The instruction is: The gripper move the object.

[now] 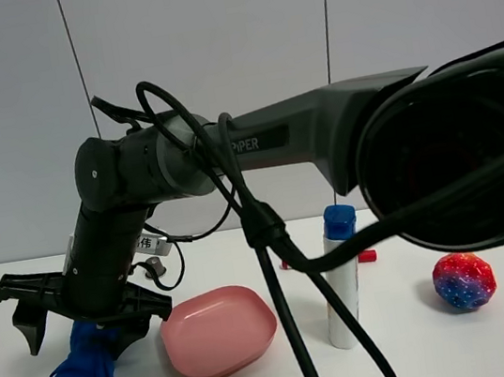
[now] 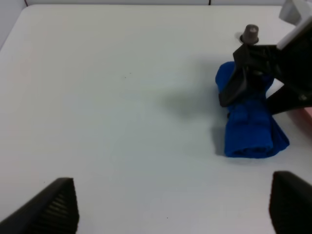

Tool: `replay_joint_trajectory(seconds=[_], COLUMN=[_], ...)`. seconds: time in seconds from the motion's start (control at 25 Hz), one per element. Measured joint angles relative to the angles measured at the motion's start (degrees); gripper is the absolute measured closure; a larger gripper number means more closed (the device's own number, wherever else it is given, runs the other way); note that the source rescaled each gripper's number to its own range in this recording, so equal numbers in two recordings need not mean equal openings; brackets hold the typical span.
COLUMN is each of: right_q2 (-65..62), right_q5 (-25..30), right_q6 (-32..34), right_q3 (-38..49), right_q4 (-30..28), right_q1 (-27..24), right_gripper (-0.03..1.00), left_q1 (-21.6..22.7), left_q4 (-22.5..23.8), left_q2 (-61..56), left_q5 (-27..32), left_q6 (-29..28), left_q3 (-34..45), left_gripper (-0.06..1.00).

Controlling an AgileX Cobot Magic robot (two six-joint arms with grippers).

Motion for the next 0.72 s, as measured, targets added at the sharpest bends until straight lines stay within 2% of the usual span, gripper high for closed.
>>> replay_joint_trajectory(seconds=[0.28, 0.52, 0.72], right_q2=[-7.91, -21.23, -33.11], right_q5=[2.89, 8.87, 14.29], right_q6=[-10.49, -23.51, -28.19], right_q3=[0.0, 0.0, 0.0], right_q4=[1.31, -10.73, -20.48], right_q1=[-0.62, -0.62, -0.62], right_gripper=[0.19, 0.19, 0.09], left_q1=[0.0, 0.0, 0.0], left_q4=[0.0, 0.0, 0.0], left_q2=[0.0, 0.0, 0.0], left_q5=[0.0, 0.0, 0.0], left_q6=[0.0, 0.0, 0.0], left_q3=[0.0, 0.0, 0.0], left_gripper=[-0.06, -0.06, -0.06])
